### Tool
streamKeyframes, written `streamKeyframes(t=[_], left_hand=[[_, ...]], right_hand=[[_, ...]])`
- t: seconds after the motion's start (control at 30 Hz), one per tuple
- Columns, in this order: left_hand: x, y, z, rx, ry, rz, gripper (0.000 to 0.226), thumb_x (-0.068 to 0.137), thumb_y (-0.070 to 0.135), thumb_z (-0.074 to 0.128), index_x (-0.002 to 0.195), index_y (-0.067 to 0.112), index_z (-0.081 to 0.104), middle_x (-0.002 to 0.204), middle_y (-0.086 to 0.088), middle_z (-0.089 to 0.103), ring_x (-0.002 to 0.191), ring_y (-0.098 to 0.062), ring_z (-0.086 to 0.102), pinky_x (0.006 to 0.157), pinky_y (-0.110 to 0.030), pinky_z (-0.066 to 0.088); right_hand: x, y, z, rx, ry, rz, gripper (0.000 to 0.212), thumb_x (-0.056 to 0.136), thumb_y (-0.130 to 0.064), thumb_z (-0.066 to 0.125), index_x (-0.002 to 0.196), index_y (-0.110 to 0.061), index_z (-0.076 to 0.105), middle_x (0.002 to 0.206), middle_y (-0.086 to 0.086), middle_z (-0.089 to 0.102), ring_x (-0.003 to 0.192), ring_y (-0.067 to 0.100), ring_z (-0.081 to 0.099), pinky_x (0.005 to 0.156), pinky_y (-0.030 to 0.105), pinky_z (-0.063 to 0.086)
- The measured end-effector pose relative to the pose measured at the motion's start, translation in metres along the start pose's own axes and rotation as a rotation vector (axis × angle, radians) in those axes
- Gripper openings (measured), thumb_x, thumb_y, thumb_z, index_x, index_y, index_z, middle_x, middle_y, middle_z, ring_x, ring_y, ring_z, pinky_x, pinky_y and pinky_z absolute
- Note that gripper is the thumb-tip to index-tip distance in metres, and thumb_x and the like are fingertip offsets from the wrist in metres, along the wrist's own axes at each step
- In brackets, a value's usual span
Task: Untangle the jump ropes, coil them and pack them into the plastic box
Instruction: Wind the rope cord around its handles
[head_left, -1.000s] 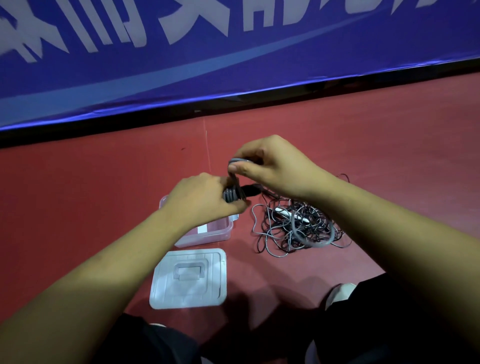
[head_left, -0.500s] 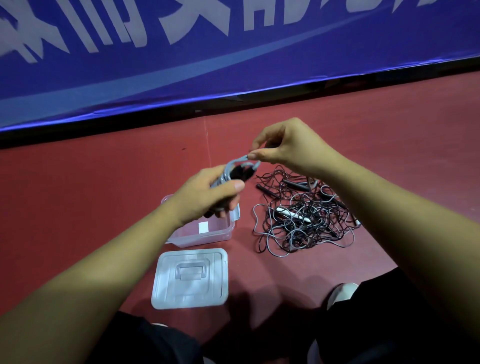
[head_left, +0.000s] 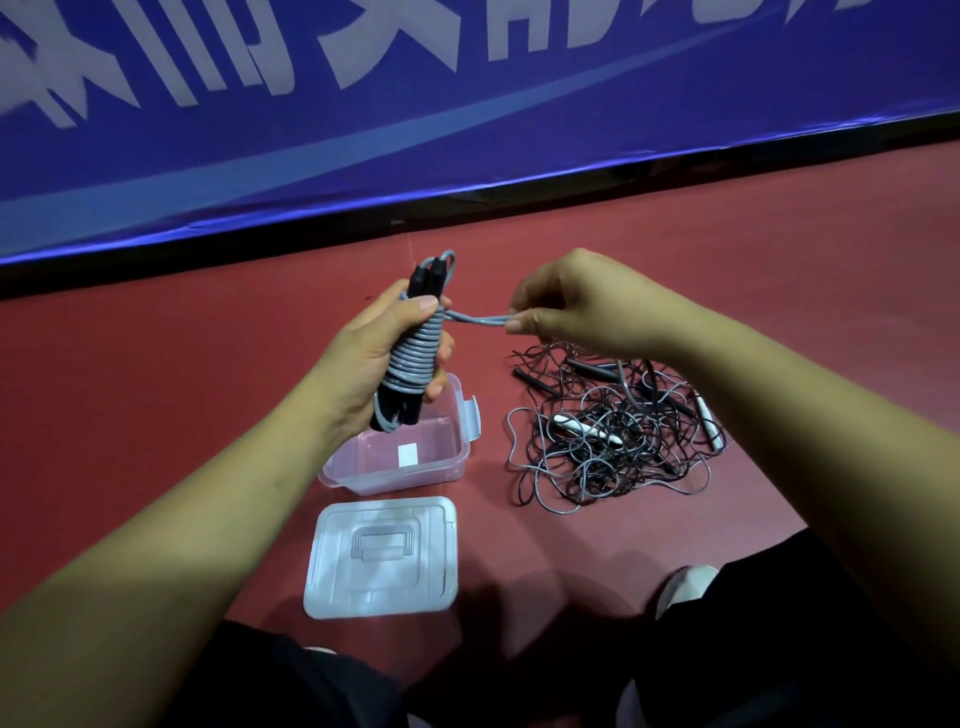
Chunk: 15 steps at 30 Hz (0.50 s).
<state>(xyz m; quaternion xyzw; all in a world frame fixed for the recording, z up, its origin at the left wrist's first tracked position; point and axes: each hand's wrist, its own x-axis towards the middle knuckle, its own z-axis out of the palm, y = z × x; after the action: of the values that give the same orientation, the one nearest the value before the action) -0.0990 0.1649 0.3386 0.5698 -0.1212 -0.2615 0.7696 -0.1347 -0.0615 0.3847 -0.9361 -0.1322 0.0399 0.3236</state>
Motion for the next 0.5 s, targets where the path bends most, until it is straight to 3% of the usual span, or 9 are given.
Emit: streamKeyframes(t=[0.13, 0.3, 0.37, 0.43, 0.5], left_hand=[[0.003, -0.001, 0.001, 0.123, 0.099, -0.002, 0.019, 0.087, 0.021, 0.060, 0.099, 0.013, 0.047, 0.063, -0.012, 0.050, 0.046, -0.022, 0.044, 0.041, -0.027, 0.041], [0.007, -0.002, -0.003, 0.358, 0.206, 0.002, 0.017, 0.095, 0.013, 0.059, 0.082, 0.020, 0.051, 0.064, -0.011, 0.057, 0.046, -0.023, 0.047, 0.042, -0.028, 0.043], [0.008, -0.004, -0.006, 0.528, 0.218, 0.037, 0.013, 0.093, 0.014, 0.064, 0.086, 0.019, 0.055, 0.066, -0.010, 0.062, 0.046, -0.022, 0.049, 0.046, -0.030, 0.047], [0.009, -0.006, -0.007, 0.698, 0.195, 0.082, 0.009, 0.091, 0.016, 0.069, 0.092, 0.017, 0.060, 0.071, -0.012, 0.066, 0.048, -0.022, 0.052, 0.050, -0.033, 0.050], [0.009, -0.007, -0.007, 0.880, 0.135, 0.122, 0.015, 0.087, 0.021, 0.074, 0.100, 0.021, 0.065, 0.078, -0.010, 0.068, 0.053, -0.024, 0.056, 0.056, -0.035, 0.053]], right_hand=[[-0.002, -0.001, -0.001, -0.068, 0.007, -0.002, 0.014, 0.089, -0.028, 0.072, 0.093, -0.016, 0.075, 0.065, -0.009, 0.063, 0.054, -0.003, 0.055, 0.052, 0.006, 0.035], [-0.006, -0.003, -0.004, -0.137, -0.057, 0.009, 0.020, 0.091, -0.031, 0.068, 0.102, -0.017, 0.075, 0.068, -0.012, 0.060, 0.057, -0.010, 0.054, 0.052, 0.004, 0.033], [-0.008, -0.008, -0.002, -0.160, -0.087, -0.024, 0.020, 0.093, -0.029, 0.065, 0.105, -0.015, 0.075, 0.074, -0.006, 0.065, 0.061, -0.002, 0.056, 0.057, 0.012, 0.039], [-0.010, -0.015, 0.001, -0.159, -0.125, -0.046, 0.019, 0.095, -0.026, 0.063, 0.097, -0.013, 0.076, 0.070, -0.003, 0.066, 0.059, 0.006, 0.054, 0.057, 0.020, 0.040], [-0.012, -0.021, 0.006, -0.106, -0.164, -0.036, 0.019, 0.094, -0.026, 0.063, 0.083, -0.016, 0.075, 0.056, -0.004, 0.055, 0.049, 0.008, 0.043, 0.051, 0.021, 0.035]])
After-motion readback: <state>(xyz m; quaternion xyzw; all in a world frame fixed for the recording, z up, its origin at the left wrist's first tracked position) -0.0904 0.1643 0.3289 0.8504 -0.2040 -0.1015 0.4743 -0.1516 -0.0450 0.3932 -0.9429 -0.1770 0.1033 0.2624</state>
